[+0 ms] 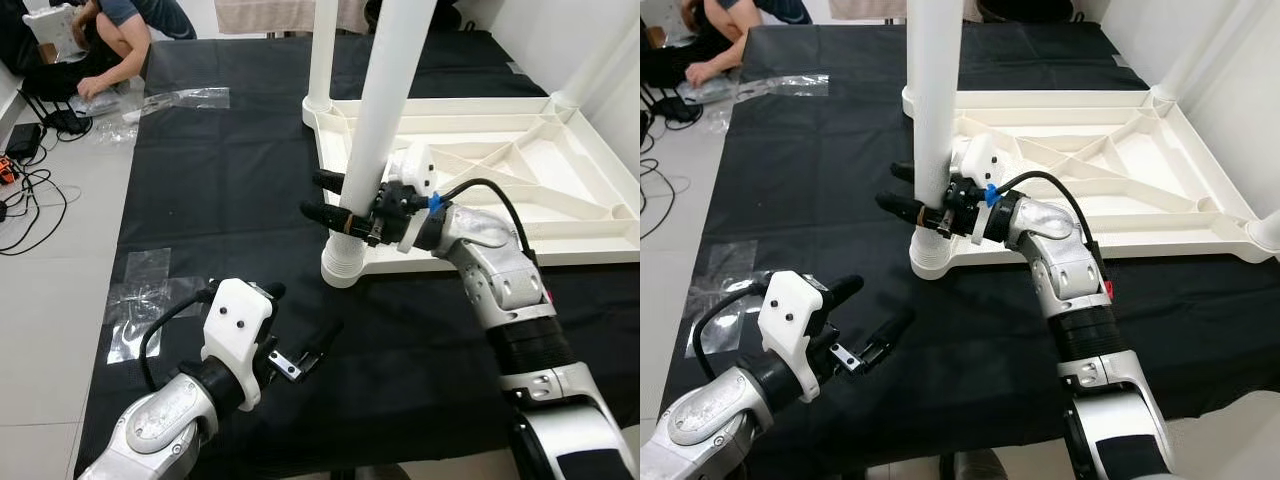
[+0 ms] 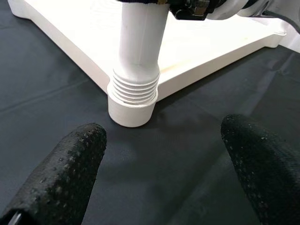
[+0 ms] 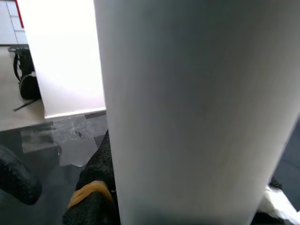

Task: Building children table

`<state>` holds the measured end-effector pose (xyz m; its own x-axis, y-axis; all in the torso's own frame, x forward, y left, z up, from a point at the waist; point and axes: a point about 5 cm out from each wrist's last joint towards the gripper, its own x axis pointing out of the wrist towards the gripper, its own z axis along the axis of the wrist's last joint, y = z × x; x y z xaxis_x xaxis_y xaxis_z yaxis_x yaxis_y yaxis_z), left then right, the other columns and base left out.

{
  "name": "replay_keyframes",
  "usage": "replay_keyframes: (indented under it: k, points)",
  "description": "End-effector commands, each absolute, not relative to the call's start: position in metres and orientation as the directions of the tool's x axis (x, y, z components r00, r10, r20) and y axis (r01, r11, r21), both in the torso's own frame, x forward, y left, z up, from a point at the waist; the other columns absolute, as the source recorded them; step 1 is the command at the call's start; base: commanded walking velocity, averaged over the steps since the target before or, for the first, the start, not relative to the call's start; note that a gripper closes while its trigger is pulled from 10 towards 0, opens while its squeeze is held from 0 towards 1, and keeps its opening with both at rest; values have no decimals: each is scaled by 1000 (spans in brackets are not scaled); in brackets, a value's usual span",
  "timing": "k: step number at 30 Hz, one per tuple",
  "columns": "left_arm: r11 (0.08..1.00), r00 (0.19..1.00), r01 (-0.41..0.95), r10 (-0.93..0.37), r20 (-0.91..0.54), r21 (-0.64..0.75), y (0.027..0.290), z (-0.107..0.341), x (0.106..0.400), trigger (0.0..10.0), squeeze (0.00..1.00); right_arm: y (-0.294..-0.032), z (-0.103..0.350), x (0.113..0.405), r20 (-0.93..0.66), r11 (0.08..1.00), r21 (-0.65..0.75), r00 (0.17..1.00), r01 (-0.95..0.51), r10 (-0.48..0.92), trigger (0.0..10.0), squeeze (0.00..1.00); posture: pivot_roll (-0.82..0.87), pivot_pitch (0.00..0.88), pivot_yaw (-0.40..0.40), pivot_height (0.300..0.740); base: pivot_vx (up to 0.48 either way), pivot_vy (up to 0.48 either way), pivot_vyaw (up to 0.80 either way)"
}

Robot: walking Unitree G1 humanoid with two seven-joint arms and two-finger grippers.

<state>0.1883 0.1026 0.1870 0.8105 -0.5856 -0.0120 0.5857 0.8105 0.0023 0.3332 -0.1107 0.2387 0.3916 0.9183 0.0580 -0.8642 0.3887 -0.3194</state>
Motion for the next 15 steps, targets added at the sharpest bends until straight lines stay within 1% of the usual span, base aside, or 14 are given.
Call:
replay_keyframes:
  k: [1,5,8,9,11,12,14,15]
  points:
    - [808,807,590,-590,-29,-3,103,184,187,10000,0,-112,211,337,-67,419,-268,450,-868,890,10000,0,107,231,-73,740,0,0,0]
    - [808,808,589,-589,-28,-2,103,184,187,10000,0,-110,210,340,-74,447,-255,479,-857,875,10000,0,105,234,-75,740,0,0,0]
    - [813,813,582,-582,-24,1,104,185,188,10000,0,-109,208,350,-76,542,-198,564,-817,822,10000,0,107,234,-76,740,0,0,0]
    - [813,813,582,-582,-24,1,104,185,188,10000,0,-109,208,350,-76,542,-198,564,-817,822,10000,0,107,234,-76,740,0,0,0]
    - [819,819,573,-573,-22,7,105,185,189,10000,0,-111,204,356,-87,619,-159,636,-769,767,10000,0,103,236,-77,740,0,0,0]
    - [819,819,573,-573,-22,7,105,185,189,10000,0,-111,204,356,-87,619,-159,636,-769,767,10000,0,103,236,-77,740,0,0,0]
    - [824,824,567,-567,-20,13,106,186,190,10000,0,-114,201,362,-98,680,-133,693,-721,715,10000,0,102,236,-78,740,0,0,0]
    - [824,824,567,-567,-20,13,106,186,190,10000,0,-114,201,362,-98,680,-133,693,-721,715,10000,0,102,236,-78,740,0,0,0]
